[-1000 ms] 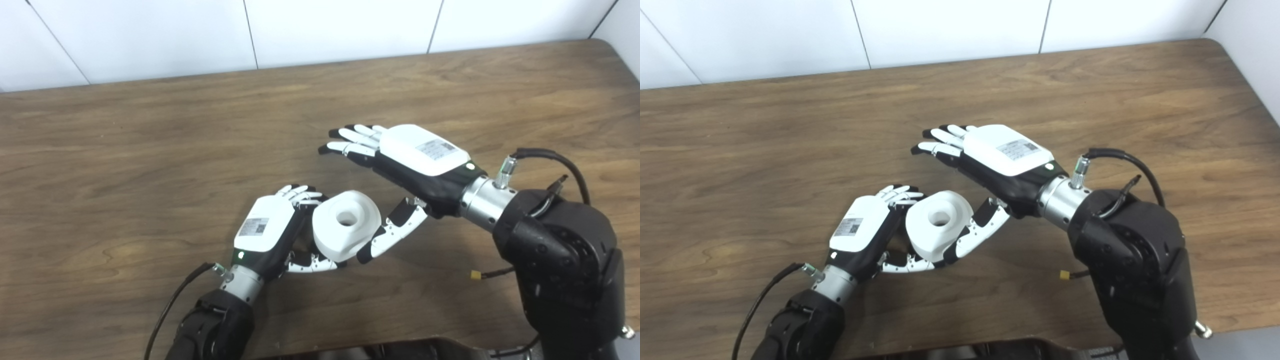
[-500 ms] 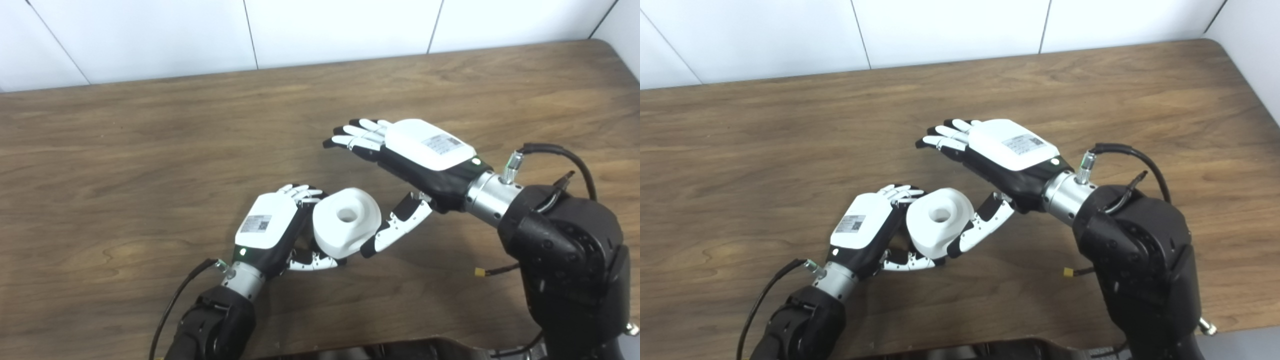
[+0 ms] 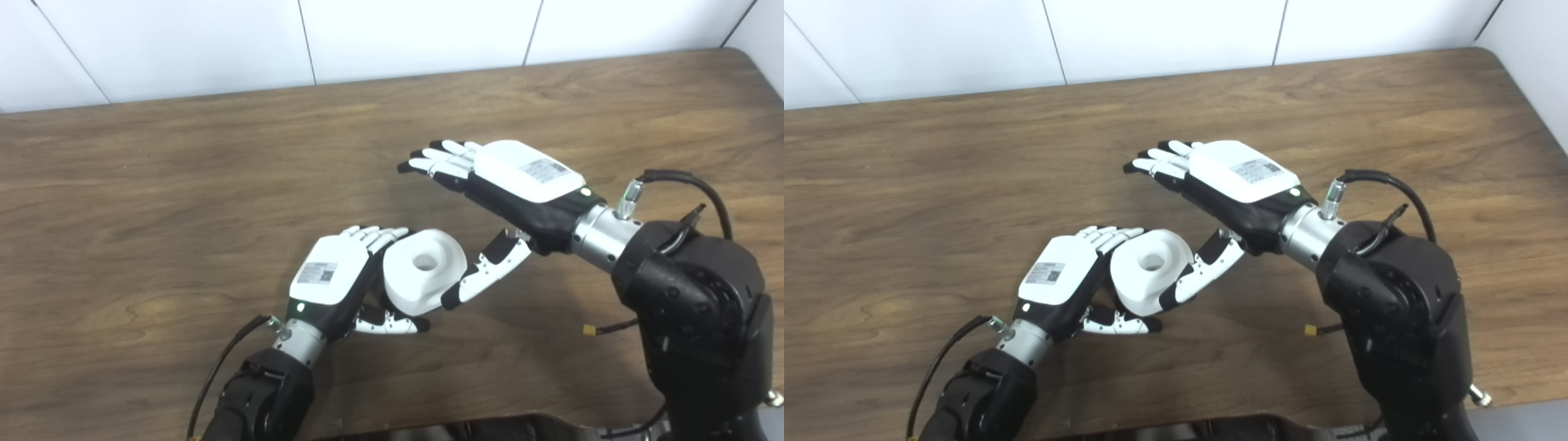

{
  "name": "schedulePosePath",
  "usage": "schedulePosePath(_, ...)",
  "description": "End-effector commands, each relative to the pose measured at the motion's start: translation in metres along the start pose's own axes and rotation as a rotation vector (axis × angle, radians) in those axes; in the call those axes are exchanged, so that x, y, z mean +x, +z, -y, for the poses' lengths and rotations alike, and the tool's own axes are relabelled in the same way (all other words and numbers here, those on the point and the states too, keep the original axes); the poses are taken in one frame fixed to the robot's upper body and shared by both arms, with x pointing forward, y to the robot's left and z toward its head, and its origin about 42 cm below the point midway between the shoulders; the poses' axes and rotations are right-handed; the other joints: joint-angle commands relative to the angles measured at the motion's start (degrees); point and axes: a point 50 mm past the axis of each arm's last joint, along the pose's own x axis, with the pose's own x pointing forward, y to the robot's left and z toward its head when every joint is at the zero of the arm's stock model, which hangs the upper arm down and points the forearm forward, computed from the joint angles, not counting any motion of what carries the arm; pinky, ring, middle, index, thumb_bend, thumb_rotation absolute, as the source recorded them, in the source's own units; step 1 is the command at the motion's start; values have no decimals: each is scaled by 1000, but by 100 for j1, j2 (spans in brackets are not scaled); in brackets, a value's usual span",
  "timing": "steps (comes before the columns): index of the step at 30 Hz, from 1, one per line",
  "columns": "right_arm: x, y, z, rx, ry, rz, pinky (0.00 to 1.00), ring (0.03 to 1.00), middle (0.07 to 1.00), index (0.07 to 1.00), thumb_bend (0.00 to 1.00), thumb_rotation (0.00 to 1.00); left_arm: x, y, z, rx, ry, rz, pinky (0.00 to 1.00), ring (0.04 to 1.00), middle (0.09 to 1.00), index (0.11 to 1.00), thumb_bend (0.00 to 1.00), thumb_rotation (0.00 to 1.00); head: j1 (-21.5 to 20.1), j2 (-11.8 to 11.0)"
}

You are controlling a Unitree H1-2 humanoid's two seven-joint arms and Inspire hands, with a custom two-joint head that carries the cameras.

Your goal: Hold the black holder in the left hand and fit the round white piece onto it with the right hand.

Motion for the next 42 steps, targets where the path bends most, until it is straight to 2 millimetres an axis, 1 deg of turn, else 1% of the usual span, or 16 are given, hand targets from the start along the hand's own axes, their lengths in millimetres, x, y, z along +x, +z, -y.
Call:
schedulePosePath(1, 0, 1, 12, -33, -62, 13, 1000, 1000, 964, 946, 1000, 457, 0, 1, 0, -1, -32, -18, 888, 877, 876, 910, 959, 413, 10, -7)
schedulePosePath(4, 1, 0, 13, -36, -63, 10, 1000, 1000, 965, 948, 1000, 456, 0, 0, -1, 0, -37, -27, 905, 891, 889, 928, 962, 419, 34, -13)
schedulePosePath(7, 2, -1, 14, -40, -60, 9, 1000, 1000, 964, 951, 1000, 457, 0, -1, -6, -8, -49, -38, 906, 897, 893, 924, 963, 425, 75, -41)
schedulePosePath(11, 4, -3, 16, -42, -60, 7, 1000, 1000, 963, 960, 1000, 461, -3, -4, -18, -13, -61, -38, 881, 895, 892, 916, 939, 475, 102, -80)
schedulePosePath(13, 5, -4, 18, -45, -61, 7, 1000, 1000, 965, 967, 1000, 460, -5, -6, -23, 2, -74, -33, 862, 893, 894, 912, 952, 515, 113, -93)
schedulePosePath(16, 6, -6, 22, -48, -66, 4, 1000, 1000, 966, 967, 1000, 458, -10, -10, -31, 27, -88, -34, 860, 901, 900, 917, 967, 530, 159, -122)
schedulePosePath(20, 7, -8, 24, -57, -68, -8, 1000, 1000, 969, 962, 1000, 463, -19, -17, -42, 63, -54, -50, 840, 897, 903, 928, 997, 569, 238, -153)
schedulePosePath(24, 7, -10, 23, -56, -62, -16, 1000, 1000, 971, 963, 1000, 468, -27, -29, -52, 82, -5, -58, 841, 904, 917, 932, 1000, 591, 285, -195)
schedulePosePath(28, 5, -13, 23, -52, -55, -26, 1000, 1000, 977, 971, 1000, 475, -37, -38, -67, 101, -9, -73, 887, 935, 943, 958, 1000, 628, 296, -218)
schedulePosePath(31, 4, -16, 26, -45, -50, -36, 1000, 1000, 988, 979, 1000, 478, -45, -44, -79, 106, -11, -77, 888, 947, 956, 976, 1000, 634, 313, -239)
schedulePosePath(34, 3, -18, 29, -37, -53, -38, 1000, 1000, 996, 987, 1000, 476, -51, -49, -87, 109, 35, -88, 871, 945, 963, 980, 1000, 646, 313, -239)
schedulePosePath(35, 2, -19, 30, -28, -56, -40, 1000, 1000, 996, 987, 1000, 475, -53, -51, -90, 107, 54, -95, 865, 943, 966, 986, 1000, 650, 338, -270)
schedulePosePath(37, 0, -23, 31, 3, -66, -49, 1000, 1000, 999, 989, 1000, 500, -57, -55, -95, 101, 90, -105, 854, 944, 971, 995, 1000, 667, 368, -290)
schedulePosePath(40, -5, -31, 33, 44, -82, -56, 1000, 1000, 998, 990, 1000, 614, -60, -60, -104, 76, 151, -123, 850, 954, 981, 1000, 1000, 696, 375, -295)
schedulePosePath(41, -6, -34, 33, 59, -89, -61, 1000, 1000, 991, 985, 1000, 662, -62, -62, -107, 39, 176, -135, 841, 955, 984, 1000, 1000, 717, 373, -314)
schedulePosePath(42, -8, -38, 33, 77, -97, -65, 1000, 1000, 987, 981, 976, 701, -64, -64, -111, -7, 203, -150, 825, 953, 986, 1000, 1000, 715, 373, -314)
